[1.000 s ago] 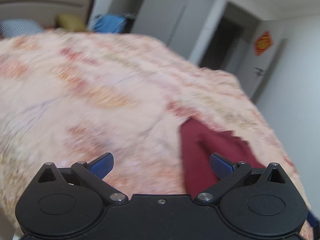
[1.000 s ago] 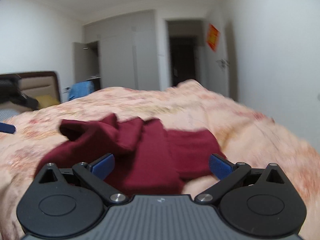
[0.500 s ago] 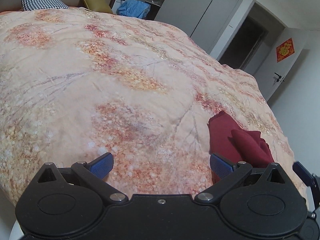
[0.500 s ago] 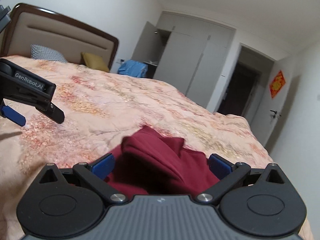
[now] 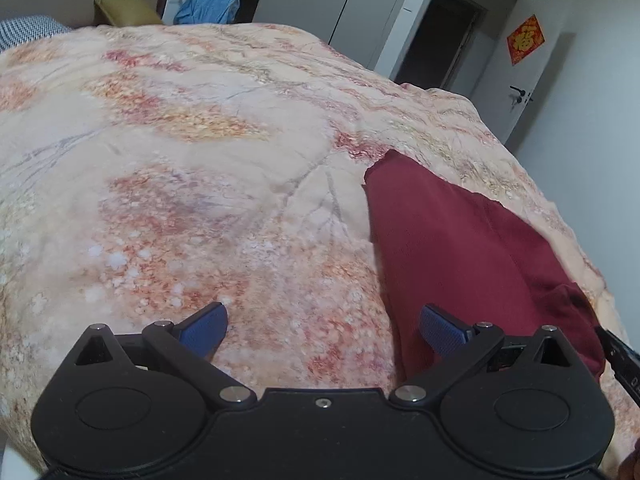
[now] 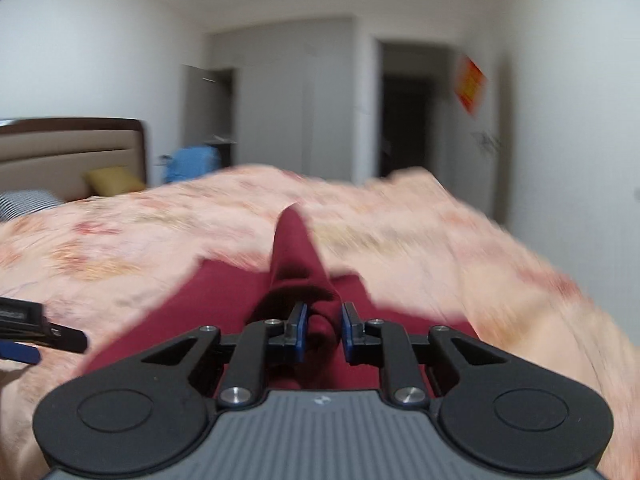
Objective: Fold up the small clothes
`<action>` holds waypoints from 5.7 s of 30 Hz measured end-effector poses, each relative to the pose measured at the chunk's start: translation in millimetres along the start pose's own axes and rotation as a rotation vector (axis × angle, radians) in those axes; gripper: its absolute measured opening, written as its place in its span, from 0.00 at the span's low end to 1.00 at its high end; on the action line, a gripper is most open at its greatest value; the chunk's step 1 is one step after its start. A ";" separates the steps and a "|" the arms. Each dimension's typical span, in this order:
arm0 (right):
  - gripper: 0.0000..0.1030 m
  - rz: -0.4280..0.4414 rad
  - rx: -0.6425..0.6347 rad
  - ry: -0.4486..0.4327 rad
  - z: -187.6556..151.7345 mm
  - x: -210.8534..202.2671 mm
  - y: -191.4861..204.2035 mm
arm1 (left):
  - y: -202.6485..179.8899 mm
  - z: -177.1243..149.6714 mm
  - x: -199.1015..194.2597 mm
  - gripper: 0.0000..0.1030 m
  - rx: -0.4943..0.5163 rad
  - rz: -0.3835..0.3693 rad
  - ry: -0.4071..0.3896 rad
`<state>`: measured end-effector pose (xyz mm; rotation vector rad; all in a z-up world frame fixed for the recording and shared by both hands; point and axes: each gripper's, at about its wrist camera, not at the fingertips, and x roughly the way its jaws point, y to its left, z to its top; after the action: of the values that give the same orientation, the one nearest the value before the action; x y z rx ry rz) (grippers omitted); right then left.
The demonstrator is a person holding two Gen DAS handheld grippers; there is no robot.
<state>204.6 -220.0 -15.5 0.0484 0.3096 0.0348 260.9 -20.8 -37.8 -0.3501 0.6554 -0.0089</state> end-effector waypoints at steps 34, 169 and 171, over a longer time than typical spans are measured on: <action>0.07 0.068 -0.307 0.052 -23.6 -0.1 -12.8 | 0.1 -2.5 -2.8 0.99 0.000 0.007 0.014; 1.00 -0.186 0.297 0.059 -66.4 -5.3 -58.0 | -43.0 -18.6 13.9 0.99 0.083 -0.080 0.007; 1.00 -0.185 0.297 0.058 -67.9 -7.3 -58.1 | -42.8 -18.8 13.0 0.99 0.084 -0.081 0.008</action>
<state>178.5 -275.4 -80.9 0.3139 0.3740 -0.1941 264.3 -68.5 -45.6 -0.2960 0.6468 -0.1149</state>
